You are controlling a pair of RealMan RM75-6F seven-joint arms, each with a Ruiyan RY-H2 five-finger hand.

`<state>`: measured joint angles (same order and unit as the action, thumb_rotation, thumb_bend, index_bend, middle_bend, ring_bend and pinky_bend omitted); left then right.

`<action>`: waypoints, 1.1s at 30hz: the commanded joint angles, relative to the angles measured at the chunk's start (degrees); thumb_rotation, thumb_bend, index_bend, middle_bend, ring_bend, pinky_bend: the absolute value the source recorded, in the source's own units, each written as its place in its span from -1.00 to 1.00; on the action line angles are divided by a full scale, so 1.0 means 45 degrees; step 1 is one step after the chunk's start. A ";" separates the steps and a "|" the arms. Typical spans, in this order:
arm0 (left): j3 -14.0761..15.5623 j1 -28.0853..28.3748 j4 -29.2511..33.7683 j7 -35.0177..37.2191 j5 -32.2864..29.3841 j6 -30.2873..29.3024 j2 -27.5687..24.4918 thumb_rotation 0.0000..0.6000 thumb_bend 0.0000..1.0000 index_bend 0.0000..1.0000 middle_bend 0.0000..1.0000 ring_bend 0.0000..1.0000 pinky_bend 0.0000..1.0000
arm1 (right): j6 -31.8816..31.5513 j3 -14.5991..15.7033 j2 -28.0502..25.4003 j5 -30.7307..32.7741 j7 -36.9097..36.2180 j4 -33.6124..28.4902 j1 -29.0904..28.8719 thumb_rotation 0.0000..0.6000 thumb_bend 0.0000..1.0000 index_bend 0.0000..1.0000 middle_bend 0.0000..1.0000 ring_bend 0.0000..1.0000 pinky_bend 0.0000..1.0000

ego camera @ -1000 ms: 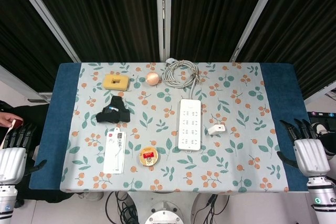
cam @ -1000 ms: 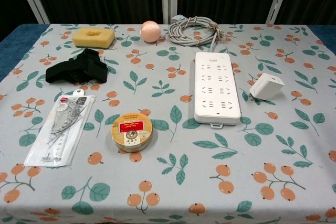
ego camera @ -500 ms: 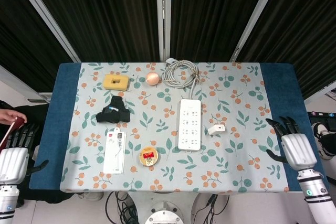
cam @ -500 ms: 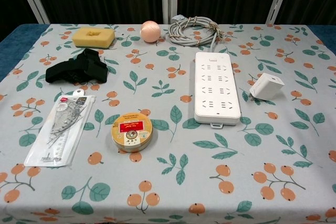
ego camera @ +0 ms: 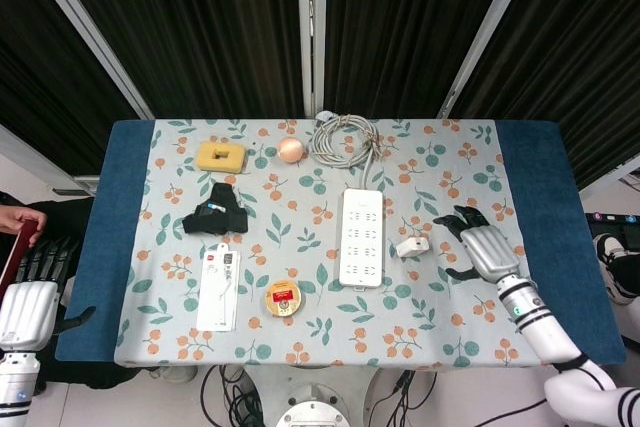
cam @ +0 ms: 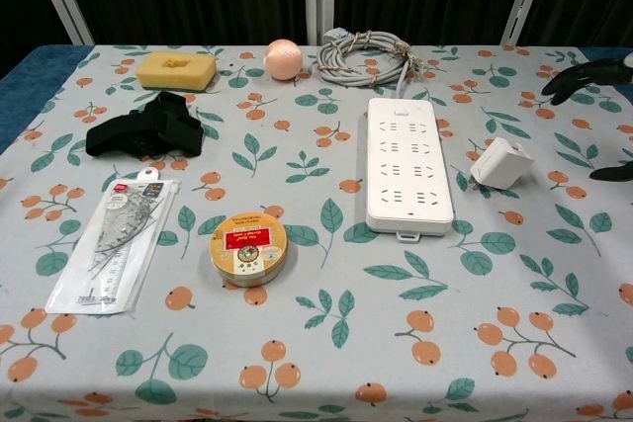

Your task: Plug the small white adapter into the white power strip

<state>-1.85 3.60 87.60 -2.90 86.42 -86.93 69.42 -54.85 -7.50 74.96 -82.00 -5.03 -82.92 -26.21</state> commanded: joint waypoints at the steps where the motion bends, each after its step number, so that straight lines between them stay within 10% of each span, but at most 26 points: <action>1: -0.0009 0.0001 0.0008 0.0005 -0.0062 0.0047 -0.0014 1.00 -0.82 -0.96 -0.95 -1.00 -1.00 | 0.0626 -0.0104 0.1107 0.0100 -0.0803 0.1310 -0.0717 1.00 -0.80 -0.43 -0.51 -0.93 -0.89; 33: 0.0041 -0.0168 -0.0092 0.0291 -0.0244 0.0057 0.0039 1.00 -0.82 -0.96 -0.95 -1.00 -1.00 | 0.0131 0.0519 0.2806 -0.0513 -0.3190 0.4046 -0.1508 1.00 -0.55 -0.10 -0.12 -0.58 -0.68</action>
<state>-1.67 2.84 87.19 -1.59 85.31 -86.68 69.59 -54.17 -5.20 87.42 -84.28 -19.21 -64.91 -32.93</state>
